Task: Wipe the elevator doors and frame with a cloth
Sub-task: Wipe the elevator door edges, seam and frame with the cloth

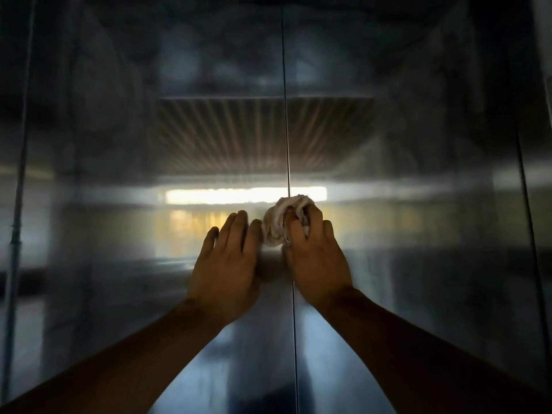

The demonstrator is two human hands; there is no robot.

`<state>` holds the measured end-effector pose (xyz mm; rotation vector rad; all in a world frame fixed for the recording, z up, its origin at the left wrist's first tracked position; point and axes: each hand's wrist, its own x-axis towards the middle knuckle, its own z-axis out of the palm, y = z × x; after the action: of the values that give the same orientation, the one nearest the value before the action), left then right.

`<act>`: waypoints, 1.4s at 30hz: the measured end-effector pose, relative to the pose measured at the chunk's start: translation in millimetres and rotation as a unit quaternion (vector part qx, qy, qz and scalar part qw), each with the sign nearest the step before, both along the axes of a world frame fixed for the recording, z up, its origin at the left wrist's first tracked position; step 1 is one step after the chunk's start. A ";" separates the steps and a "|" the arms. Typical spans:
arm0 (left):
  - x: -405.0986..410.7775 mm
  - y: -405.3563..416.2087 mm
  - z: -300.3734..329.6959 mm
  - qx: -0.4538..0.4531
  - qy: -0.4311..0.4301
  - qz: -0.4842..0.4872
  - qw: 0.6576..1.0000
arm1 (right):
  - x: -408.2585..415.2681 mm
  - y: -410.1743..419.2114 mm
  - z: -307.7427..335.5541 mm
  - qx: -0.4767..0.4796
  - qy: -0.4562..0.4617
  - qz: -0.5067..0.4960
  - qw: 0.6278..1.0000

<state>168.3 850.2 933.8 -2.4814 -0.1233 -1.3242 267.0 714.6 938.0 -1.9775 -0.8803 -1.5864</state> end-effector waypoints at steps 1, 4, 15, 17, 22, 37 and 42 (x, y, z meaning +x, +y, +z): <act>0.8 -1.2 -3.7 0.000 0.000 -0.006 1.000 | 0.3 -1.0 -4.1 -0.004 -0.001 0.000 1.000; 3.0 -5.3 -17.4 -0.008 -0.016 -0.042 0.999 | 1.5 -2.8 -11.4 -0.011 0.003 0.005 1.000; 0.5 -4.3 -67.7 0.074 0.021 0.024 0.997 | 1.7 -1.4 -60.8 -0.004 0.025 0.006 1.000; -0.5 -4.0 -74.3 0.078 0.021 0.023 0.996 | 2.5 -1.9 -71.7 -0.007 0.025 -0.002 1.000; -4.8 1.3 -95.2 0.046 -0.037 -0.021 0.998 | 1.2 -4.0 -91.8 -0.017 0.032 -0.006 0.999; -1.2 9.7 -158.5 0.025 -0.089 0.002 0.996 | -11.1 -1.8 -155.4 -0.004 0.023 0.001 1.000; 2.7 6.8 -198.4 0.037 -0.068 0.036 0.996 | -10.6 -1.2 -193.3 -0.007 0.012 -0.001 1.000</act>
<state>171.0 857.0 735.4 -2.3036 -0.1908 -1.4390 256.4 713.4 744.7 -2.0021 -0.8825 -1.5581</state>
